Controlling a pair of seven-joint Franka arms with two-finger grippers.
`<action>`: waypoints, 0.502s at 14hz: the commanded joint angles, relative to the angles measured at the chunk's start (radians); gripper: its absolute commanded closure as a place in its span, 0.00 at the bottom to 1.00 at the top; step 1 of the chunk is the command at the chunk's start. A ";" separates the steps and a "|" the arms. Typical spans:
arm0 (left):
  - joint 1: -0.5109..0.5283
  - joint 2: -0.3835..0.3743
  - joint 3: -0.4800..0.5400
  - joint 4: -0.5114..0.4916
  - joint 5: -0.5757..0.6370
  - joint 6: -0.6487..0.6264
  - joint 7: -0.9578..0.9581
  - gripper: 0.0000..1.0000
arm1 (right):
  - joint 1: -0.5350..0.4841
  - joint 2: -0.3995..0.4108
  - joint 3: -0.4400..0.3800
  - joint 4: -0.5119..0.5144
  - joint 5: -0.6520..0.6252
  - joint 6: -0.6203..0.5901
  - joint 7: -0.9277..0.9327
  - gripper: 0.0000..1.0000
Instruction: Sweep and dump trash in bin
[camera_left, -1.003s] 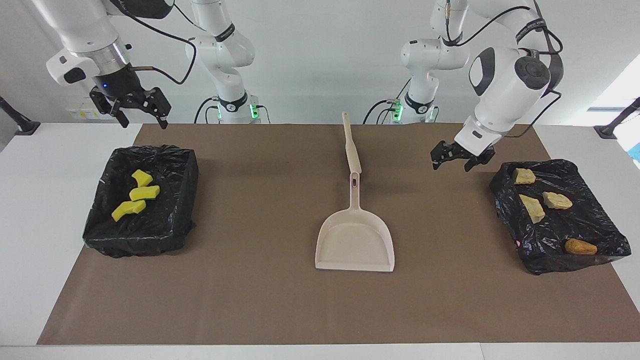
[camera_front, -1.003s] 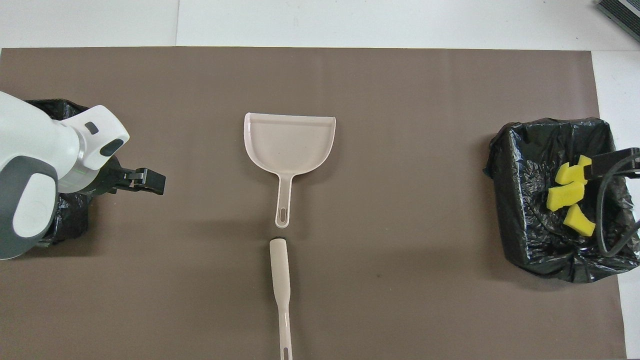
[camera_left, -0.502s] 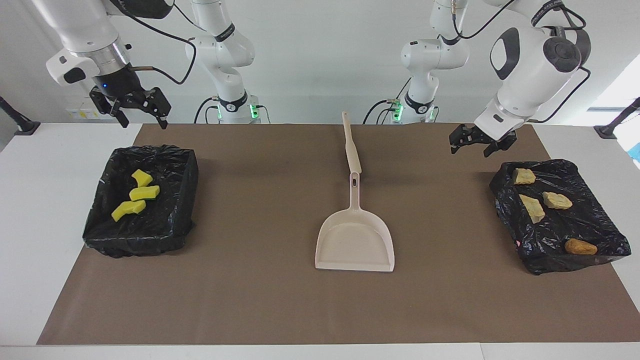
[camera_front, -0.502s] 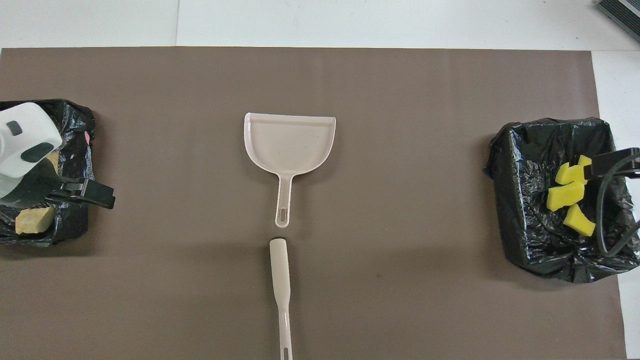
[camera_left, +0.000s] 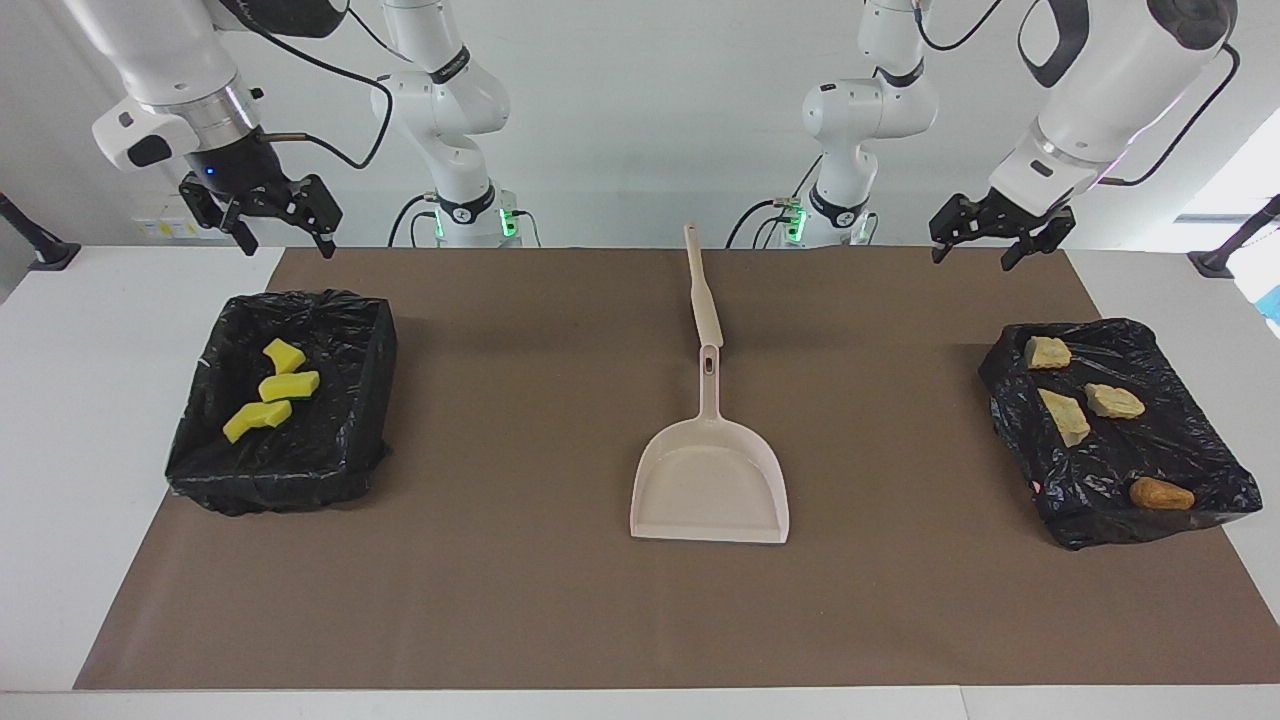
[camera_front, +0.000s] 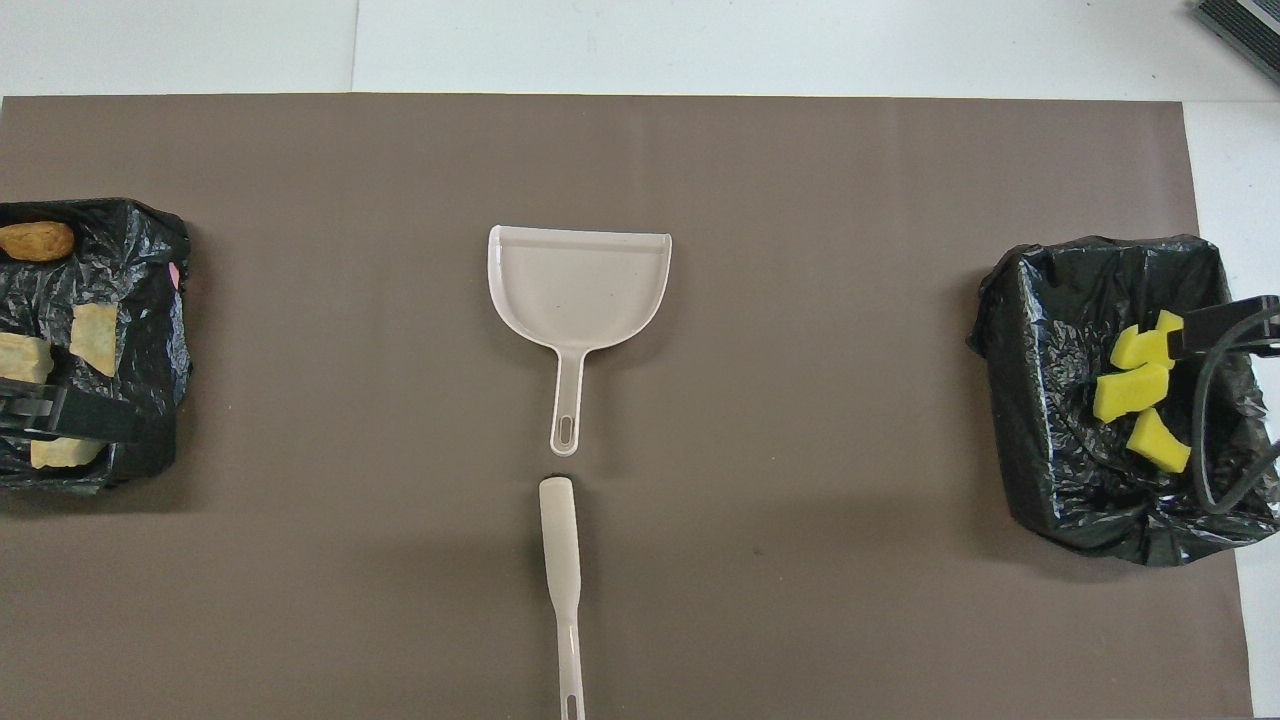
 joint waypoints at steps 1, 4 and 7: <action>0.014 0.018 -0.013 0.024 0.042 -0.007 0.017 0.00 | -0.003 -0.016 0.001 -0.018 0.020 -0.005 0.005 0.00; 0.014 0.010 -0.014 0.010 0.036 0.001 0.010 0.00 | -0.003 -0.016 0.001 -0.018 0.020 -0.005 0.005 0.00; 0.014 0.008 -0.014 0.007 0.033 0.013 0.003 0.00 | -0.003 -0.016 0.001 -0.018 0.020 -0.005 0.005 0.00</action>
